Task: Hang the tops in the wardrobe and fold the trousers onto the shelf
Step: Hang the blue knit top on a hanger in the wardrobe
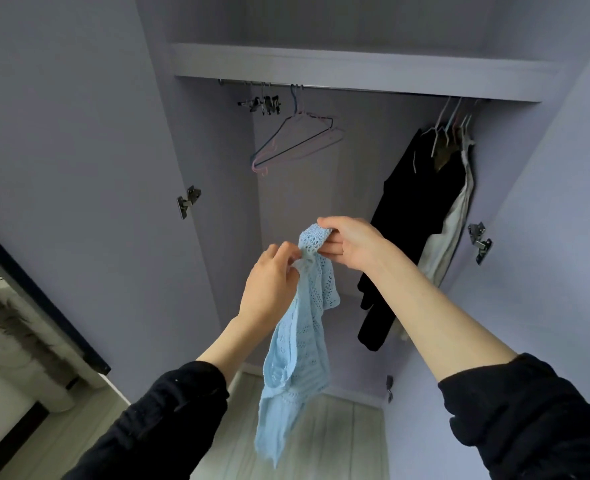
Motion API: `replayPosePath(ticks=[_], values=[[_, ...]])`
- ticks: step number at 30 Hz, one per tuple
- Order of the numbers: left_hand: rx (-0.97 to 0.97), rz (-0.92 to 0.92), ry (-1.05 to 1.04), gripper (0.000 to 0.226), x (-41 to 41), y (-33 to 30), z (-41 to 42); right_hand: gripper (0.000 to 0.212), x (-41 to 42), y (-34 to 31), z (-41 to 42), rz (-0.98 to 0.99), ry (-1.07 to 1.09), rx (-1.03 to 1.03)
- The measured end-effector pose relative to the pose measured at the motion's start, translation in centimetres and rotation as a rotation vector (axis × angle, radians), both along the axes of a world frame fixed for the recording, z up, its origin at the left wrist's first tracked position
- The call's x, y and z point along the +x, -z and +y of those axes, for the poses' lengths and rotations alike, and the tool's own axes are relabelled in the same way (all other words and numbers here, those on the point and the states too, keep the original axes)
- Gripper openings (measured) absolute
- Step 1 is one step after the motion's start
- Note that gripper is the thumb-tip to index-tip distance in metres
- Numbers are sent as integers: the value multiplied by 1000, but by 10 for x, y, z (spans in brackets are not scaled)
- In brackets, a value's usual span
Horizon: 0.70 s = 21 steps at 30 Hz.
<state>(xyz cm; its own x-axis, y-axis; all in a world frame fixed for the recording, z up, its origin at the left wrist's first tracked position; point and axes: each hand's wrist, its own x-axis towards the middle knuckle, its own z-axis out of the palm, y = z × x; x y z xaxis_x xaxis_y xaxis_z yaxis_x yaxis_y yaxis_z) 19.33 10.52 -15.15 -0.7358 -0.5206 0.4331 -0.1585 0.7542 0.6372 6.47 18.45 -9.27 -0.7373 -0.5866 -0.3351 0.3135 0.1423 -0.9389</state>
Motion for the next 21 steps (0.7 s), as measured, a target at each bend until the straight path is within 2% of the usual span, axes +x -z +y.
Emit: replayPosePath(ticks=[2, 4, 7, 10, 12, 13, 17, 21], values=[[240, -5, -42, 16, -4, -12, -5, 10, -2, 2, 2, 41, -28, -9], [459, 4, -133, 9, -12, -21, -16, 18, 0, 6, 3, 164, -83, 29], [621, -11, -194, 14, -26, -36, -26, 10, 11, 21, 11, 309, -215, 104], [608, -71, -201, 25, -35, -48, -18, 26, 27, 43, 17, 435, -430, 183], [557, -109, -174, 25, -40, -53, -8, 47, 32, 56, 16, 570, -414, 254], [534, -124, -161, 23, -41, -54, -5, 49, 33, 59, 14, 616, -372, 283], [499, -142, -186, 13, -47, -56, 3, 29, 36, 62, 15, 790, -181, 384], [485, -166, -187, 12, -45, -58, 1, 37, 43, 63, 13, 812, -167, 399]])
